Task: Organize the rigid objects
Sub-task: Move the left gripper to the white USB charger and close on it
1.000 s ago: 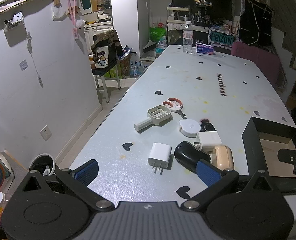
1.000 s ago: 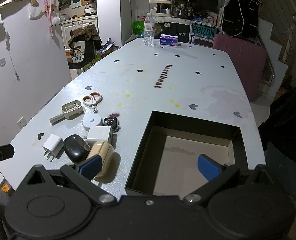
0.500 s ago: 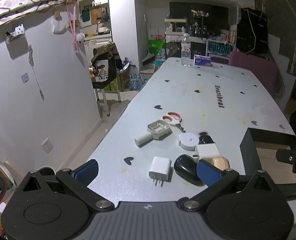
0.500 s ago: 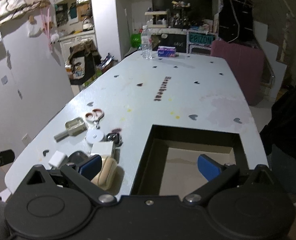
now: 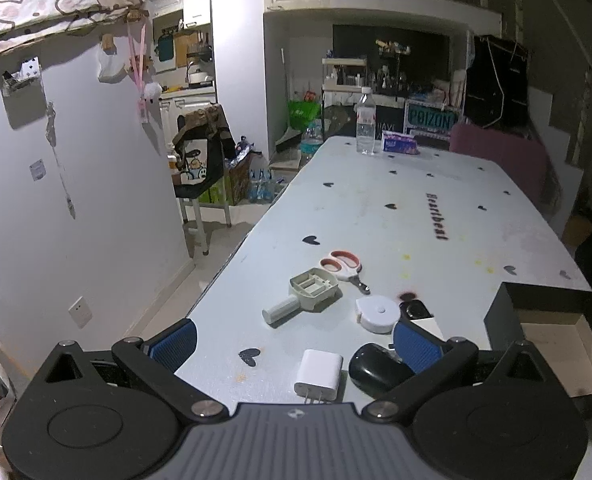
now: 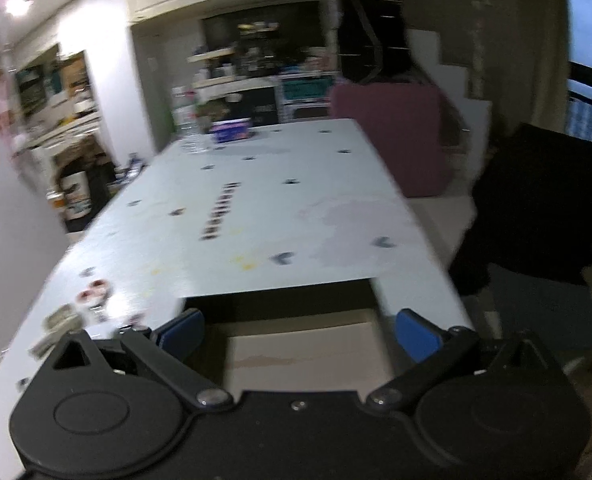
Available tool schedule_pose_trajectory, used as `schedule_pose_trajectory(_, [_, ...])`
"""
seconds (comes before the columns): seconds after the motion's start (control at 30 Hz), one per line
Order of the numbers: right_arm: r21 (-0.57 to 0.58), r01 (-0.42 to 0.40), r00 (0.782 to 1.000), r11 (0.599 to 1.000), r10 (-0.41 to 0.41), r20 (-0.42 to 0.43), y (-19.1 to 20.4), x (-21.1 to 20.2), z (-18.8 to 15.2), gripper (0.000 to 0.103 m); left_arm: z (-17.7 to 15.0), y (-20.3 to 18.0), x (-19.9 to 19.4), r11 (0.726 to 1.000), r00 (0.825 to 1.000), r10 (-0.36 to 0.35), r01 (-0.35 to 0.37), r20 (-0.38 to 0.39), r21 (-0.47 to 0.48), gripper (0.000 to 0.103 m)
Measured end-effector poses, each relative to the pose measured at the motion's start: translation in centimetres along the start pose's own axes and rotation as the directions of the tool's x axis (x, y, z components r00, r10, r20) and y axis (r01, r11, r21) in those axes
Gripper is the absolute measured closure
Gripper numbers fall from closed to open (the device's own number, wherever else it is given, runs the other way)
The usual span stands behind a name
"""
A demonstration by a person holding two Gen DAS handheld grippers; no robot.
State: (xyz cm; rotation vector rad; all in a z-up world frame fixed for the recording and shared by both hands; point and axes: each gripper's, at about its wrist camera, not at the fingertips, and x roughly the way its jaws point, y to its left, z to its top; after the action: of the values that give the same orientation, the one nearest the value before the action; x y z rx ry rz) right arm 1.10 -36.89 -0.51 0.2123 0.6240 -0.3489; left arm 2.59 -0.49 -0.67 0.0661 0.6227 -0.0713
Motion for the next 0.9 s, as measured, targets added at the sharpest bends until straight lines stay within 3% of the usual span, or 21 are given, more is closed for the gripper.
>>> schedule_pose_trajectory(0.1, [0.045,0.047,0.999,0.998,-0.046,-0.027,-2.9,1.3,-0.3,0.0,0.1,0.0,1.4,1.0,0.999,0.012,-0.011,-0.03,0.012,0.0])
schedule_pose_trajectory(0.33, [0.169,0.082,0.991,0.982,-0.062,-0.12,-7.8,4.0,-2.4,0.002,-0.5,0.1,5.3,1.0,0.995,0.019,-0.017,-0.099,0.02,0.0])
schedule_pose_trajectory(0.57, [0.197,0.058,0.978,0.979,-0.016,-0.209,-8.7,5.2,-4.2,0.051,-1.7,0.5,8.7,0.998,0.99,-0.063,0.064,-0.127,0.004,0.003])
schedule_pose_trajectory(0.7, [0.2,0.039,0.968,0.979,0.013,-0.252,-8.2,5.9,-4.8,0.087,-2.3,1.2,10.5,0.993,0.979,-0.122,0.121,-0.165,-0.017,0.026])
schedule_pose_trajectory(0.77, [0.189,0.04,0.966,0.981,0.01,-0.258,-7.8,5.8,-5.0,0.094,-2.8,1.4,11.1,0.989,0.973,-0.145,0.143,-0.181,-0.023,0.033])
schedule_pose_trajectory(0.9, [0.145,0.063,0.967,0.987,-0.024,-0.254,-7.0,5.5,-5.2,0.095,-3.8,1.1,11.8,0.984,0.962,-0.176,0.18,-0.21,0.003,0.046])
